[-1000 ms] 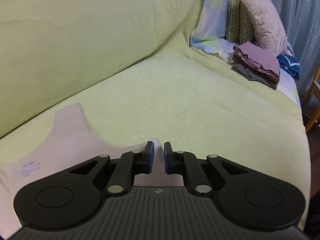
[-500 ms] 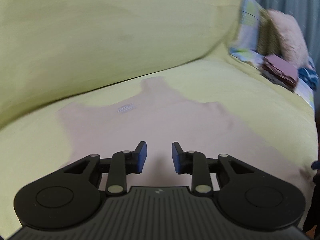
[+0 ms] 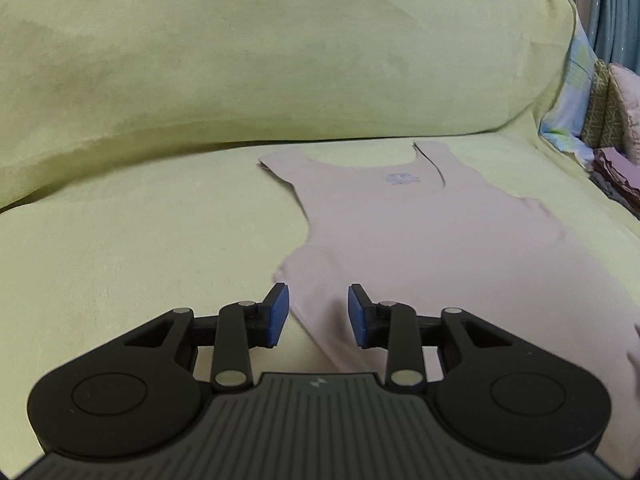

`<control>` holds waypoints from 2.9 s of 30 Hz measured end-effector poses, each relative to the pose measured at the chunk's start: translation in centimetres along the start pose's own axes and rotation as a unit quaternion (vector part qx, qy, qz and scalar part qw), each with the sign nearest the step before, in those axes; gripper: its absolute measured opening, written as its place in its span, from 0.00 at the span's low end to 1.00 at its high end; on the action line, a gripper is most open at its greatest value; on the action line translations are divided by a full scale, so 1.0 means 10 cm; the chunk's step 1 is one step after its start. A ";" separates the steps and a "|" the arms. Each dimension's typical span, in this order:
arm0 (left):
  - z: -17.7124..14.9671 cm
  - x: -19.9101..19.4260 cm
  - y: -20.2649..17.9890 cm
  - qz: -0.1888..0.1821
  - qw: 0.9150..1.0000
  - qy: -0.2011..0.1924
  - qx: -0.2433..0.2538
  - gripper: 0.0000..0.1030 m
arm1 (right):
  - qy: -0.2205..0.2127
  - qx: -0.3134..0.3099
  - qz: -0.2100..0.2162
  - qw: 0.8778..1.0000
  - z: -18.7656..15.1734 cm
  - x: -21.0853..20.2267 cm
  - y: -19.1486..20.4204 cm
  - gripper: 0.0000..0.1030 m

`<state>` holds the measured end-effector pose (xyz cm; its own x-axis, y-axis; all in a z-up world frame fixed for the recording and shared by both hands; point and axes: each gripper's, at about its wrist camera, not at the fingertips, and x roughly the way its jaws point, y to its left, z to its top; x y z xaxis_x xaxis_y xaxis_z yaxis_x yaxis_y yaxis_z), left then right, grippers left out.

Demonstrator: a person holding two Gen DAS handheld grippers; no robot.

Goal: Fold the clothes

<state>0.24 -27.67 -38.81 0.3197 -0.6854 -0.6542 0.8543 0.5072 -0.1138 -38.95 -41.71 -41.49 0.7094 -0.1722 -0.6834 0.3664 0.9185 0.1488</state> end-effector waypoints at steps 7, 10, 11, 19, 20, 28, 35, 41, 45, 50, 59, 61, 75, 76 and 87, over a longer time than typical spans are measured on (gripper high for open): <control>-0.02 0.09 0.21 -0.025 0.999 -0.013 -0.044 0.37 | 0.006 -0.018 -0.007 1.000 0.14 0.14 0.05 0.33; -0.10 0.14 0.28 -0.032 0.998 -0.009 -0.057 0.37 | 0.005 -0.028 -0.018 0.999 0.22 0.18 0.00 0.35; -0.12 0.16 0.28 -0.032 0.998 -0.009 -0.055 0.37 | 0.003 -0.035 -0.026 0.999 0.28 0.22 -0.04 0.36; -0.11 0.23 0.18 -0.038 0.999 -0.014 -0.021 0.27 | -0.020 -0.039 -0.070 0.997 0.78 0.71 -0.43 0.37; -0.11 0.24 0.18 -0.037 0.999 -0.015 -0.020 0.27 | -0.023 -0.037 -0.073 0.996 0.83 0.78 -0.48 0.37; -0.11 0.28 0.24 -0.039 0.998 -0.026 -0.036 0.28 | -0.018 0.034 -0.050 0.998 1.17 1.31 -0.93 0.37; -0.13 0.28 0.25 -0.032 0.998 -0.032 -0.035 0.18 | -0.023 0.077 -0.029 0.996 1.15 1.46 -1.09 0.19; -0.13 0.30 0.26 -0.009 0.999 -0.036 -0.026 0.11 | -0.025 0.055 -0.049 0.997 1.18 1.53 -1.10 0.03; -0.12 0.33 0.24 0.003 0.999 -0.036 -0.013 0.11 | -0.031 0.025 -0.072 0.997 1.19 1.56 -1.03 0.04; -0.10 0.31 0.26 0.022 0.999 -0.034 -0.016 0.15 | -0.032 0.006 -0.100 0.994 1.21 1.50 -0.96 0.11; -0.01 0.19 0.18 -0.005 0.998 -0.064 -0.028 0.14 | -0.069 -0.094 -0.058 0.991 1.25 1.26 -0.37 0.17; 0.00 0.24 0.10 -0.016 0.998 -0.056 -0.013 0.14 | -0.063 -0.103 -0.045 0.992 1.25 1.34 -0.30 0.17; -0.07 0.33 0.21 0.012 1.000 -0.028 0.001 0.15 | -0.037 -0.053 -0.039 0.997 1.40 1.81 -0.53 0.29; -0.07 0.32 0.19 0.013 1.000 -0.028 0.003 0.15 | -0.039 -0.053 -0.043 0.997 1.40 1.77 -0.52 0.29; -0.29 0.02 -0.12 -0.034 0.998 -0.004 0.049 0.15 | -0.021 -0.097 0.011 0.995 0.92 1.14 0.01 0.26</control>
<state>-1.92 -26.90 -40.97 0.2625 -0.7204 -0.6420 0.9099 0.4062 -0.0838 -25.27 -46.84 -42.66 0.7418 -0.1629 -0.6506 0.2310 0.9727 0.0199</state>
